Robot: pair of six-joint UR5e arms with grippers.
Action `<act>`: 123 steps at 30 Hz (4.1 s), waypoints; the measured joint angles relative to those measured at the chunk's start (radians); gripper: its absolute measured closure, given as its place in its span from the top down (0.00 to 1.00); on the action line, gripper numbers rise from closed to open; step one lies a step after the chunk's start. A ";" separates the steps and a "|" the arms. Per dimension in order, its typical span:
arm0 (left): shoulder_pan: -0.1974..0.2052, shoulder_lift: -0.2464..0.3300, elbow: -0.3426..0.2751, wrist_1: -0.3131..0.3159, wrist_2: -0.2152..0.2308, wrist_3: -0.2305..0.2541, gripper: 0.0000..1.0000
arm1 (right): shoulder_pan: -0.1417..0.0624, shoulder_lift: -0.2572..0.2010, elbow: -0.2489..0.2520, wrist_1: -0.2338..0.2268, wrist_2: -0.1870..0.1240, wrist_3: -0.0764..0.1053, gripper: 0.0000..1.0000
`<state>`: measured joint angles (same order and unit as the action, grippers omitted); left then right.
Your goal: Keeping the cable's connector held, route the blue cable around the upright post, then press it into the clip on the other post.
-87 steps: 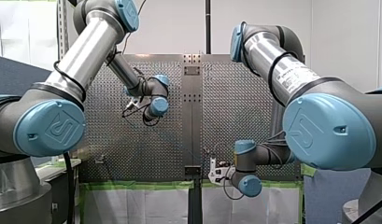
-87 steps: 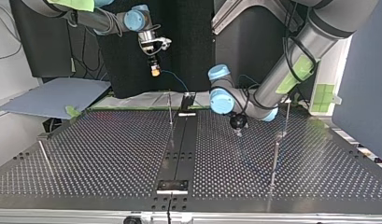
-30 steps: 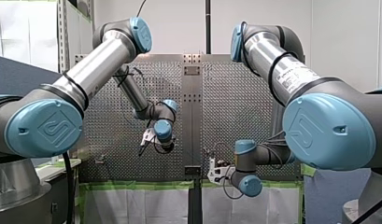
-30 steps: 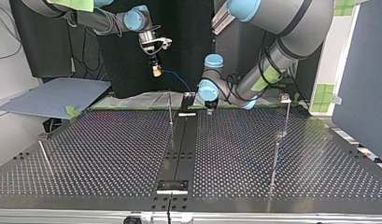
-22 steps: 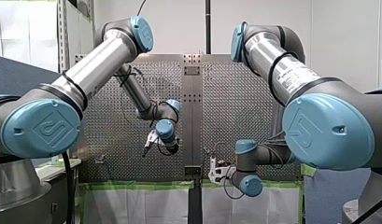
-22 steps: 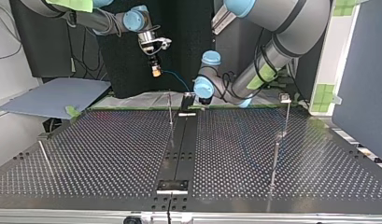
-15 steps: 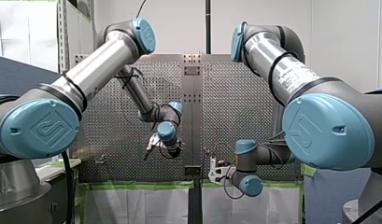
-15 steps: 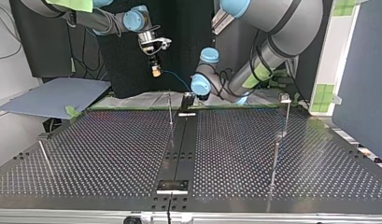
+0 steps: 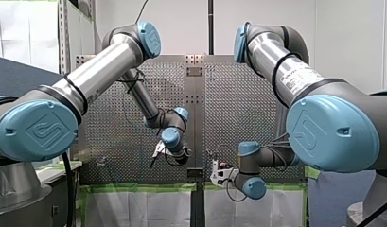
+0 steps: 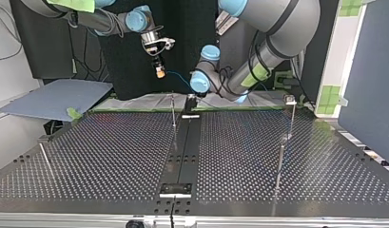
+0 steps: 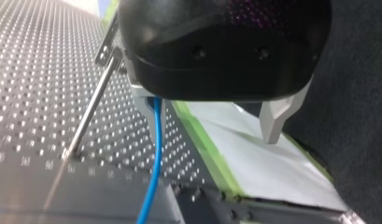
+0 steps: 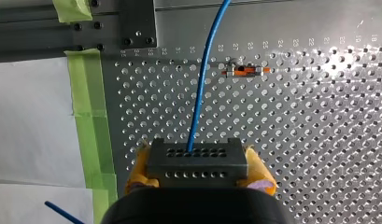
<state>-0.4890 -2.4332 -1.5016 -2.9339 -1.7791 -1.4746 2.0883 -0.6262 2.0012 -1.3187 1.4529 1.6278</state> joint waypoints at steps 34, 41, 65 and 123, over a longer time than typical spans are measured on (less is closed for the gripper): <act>-0.073 0.000 0.000 -0.010 0.076 -0.015 1.00 | -0.006 0.000 -0.001 -0.004 0.000 -0.002 0.00; -0.083 0.001 0.000 0.023 0.030 -0.016 0.53 | -0.006 0.000 -0.001 -0.004 0.000 -0.004 0.00; -0.089 0.000 0.000 0.051 -0.010 -0.058 0.00 | -0.017 0.000 -0.003 -0.005 0.001 0.000 0.00; -0.048 -0.030 0.000 0.228 0.102 -0.332 0.00 | -0.153 -0.001 -0.159 0.147 -0.010 -0.021 0.00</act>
<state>-0.5370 -2.4634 -1.5015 -2.7055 -1.6768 -1.8066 1.9354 -0.6268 1.8417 -1.1720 1.4431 1.6072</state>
